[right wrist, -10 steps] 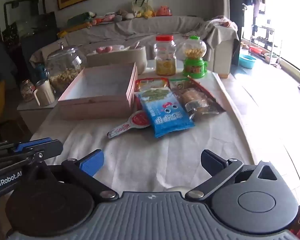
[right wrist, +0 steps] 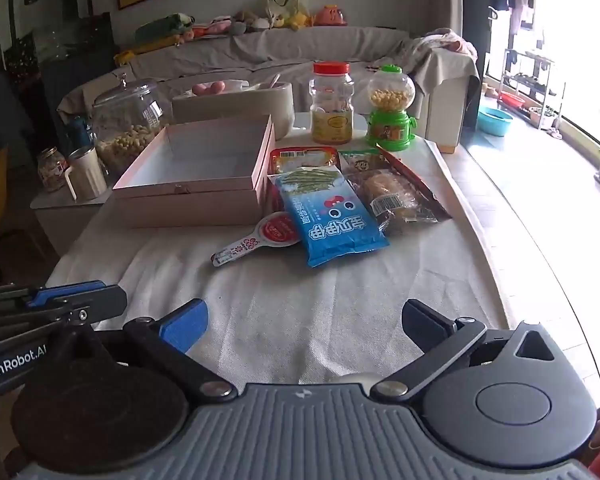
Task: Organize snacks
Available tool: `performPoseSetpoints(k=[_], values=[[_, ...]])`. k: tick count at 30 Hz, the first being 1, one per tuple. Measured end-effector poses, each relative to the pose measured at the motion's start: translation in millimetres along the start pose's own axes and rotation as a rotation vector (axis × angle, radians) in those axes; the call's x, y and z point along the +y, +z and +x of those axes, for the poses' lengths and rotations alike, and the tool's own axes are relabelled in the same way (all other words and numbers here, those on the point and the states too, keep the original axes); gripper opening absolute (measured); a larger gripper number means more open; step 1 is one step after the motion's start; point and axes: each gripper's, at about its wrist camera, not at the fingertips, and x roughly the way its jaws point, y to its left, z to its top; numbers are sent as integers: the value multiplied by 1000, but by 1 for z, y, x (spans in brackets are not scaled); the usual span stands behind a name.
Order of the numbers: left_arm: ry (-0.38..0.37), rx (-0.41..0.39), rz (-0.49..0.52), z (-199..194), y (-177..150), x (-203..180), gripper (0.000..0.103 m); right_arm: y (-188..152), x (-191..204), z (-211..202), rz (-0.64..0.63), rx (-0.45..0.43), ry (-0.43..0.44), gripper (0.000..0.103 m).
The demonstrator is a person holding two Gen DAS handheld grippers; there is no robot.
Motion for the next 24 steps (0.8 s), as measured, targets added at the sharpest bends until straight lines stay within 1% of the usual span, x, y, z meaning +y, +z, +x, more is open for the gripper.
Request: performPoseSetpoints(k=[2,4,7,24], values=[[-2,8,-4,1,0,1,17,-1,3,1,3,0,-2,103],[-1,13,-9,3,-2,1,17,1,-5,2,9,3,11,103],[0,18,-12,3,-3,0,17,1,-5,3,9,8,14,103],[-4,38,-24,8,-3,1,17,0,-6,5,13,14,16,103]])
